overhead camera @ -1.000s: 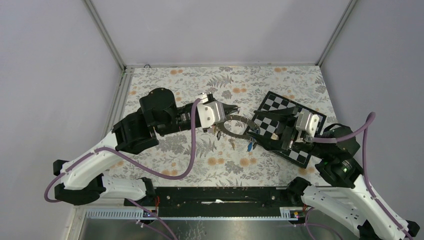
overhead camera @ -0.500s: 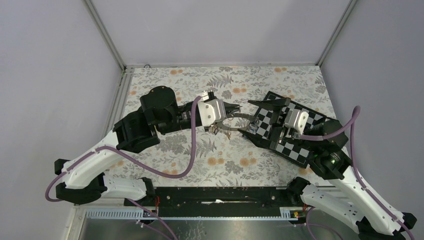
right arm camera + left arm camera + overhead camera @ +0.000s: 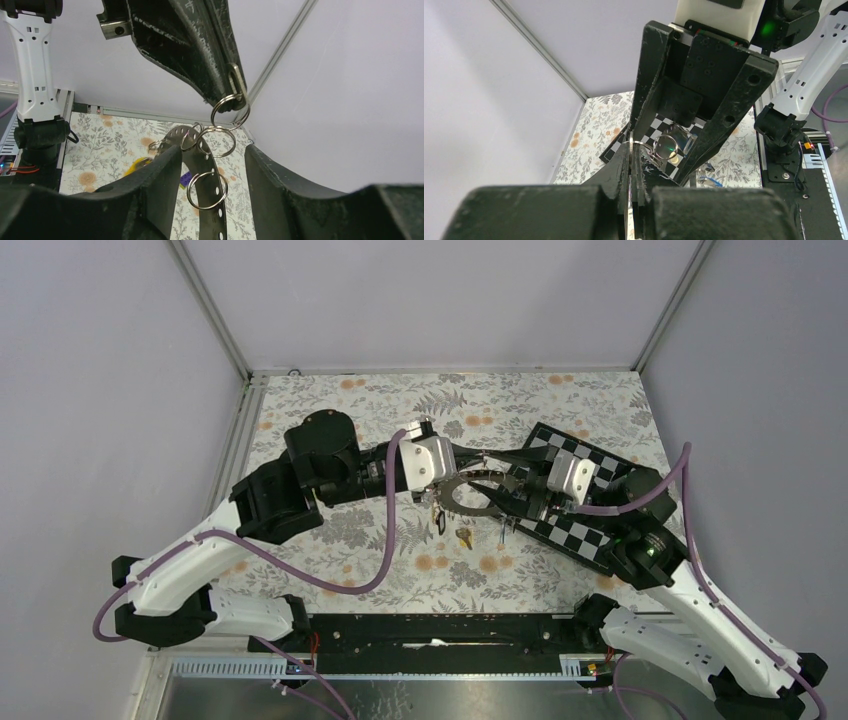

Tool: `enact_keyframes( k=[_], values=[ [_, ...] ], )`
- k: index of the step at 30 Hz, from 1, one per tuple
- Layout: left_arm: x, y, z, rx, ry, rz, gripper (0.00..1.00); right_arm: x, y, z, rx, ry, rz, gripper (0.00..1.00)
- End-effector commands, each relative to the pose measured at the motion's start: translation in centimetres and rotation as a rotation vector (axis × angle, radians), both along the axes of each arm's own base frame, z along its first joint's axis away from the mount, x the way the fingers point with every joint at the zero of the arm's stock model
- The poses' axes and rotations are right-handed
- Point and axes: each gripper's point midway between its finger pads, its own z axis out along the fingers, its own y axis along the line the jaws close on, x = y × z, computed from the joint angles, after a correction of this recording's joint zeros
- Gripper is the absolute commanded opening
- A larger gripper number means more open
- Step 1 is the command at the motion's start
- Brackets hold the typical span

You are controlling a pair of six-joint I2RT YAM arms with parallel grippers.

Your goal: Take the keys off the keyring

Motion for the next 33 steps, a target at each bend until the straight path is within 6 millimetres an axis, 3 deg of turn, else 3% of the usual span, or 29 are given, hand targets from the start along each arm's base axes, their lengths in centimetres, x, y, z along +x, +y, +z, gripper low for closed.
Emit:
enact_keyframes(
  k=[1,6,10,15,21,33],
  values=[
    [-0.7,0.9,5.7,-0.163,-0.06,-0.019,0.0,-0.3,-0.3,0.5,-0.007,-0.061,0.0,0.52],
    [-0.8,0.8,5.6,-0.163,-0.057,-0.024,0.0,-0.6,-0.3,0.6,-0.007,-0.067,0.01,0.41],
    [-0.9,0.9,5.6,-0.162,-0.053,-0.025,0.0,-0.9,-0.4,1.2,0.021,-0.063,0.019,0.38],
    [-1.0,1.0,5.5,-0.163,-0.051,-0.027,0.0,-1.3,-0.3,2.0,0.041,-0.035,0.044,0.2],
    [-1.1,1.2,5.5,-0.164,-0.05,-0.029,0.0,-2.2,-0.6,3.3,0.093,-0.005,0.076,0.08],
    [-0.6,2.1,5.6,-0.185,-0.089,0.013,0.0,-3.6,-1.2,5.7,0.174,0.163,0.128,0.01]
  ],
)
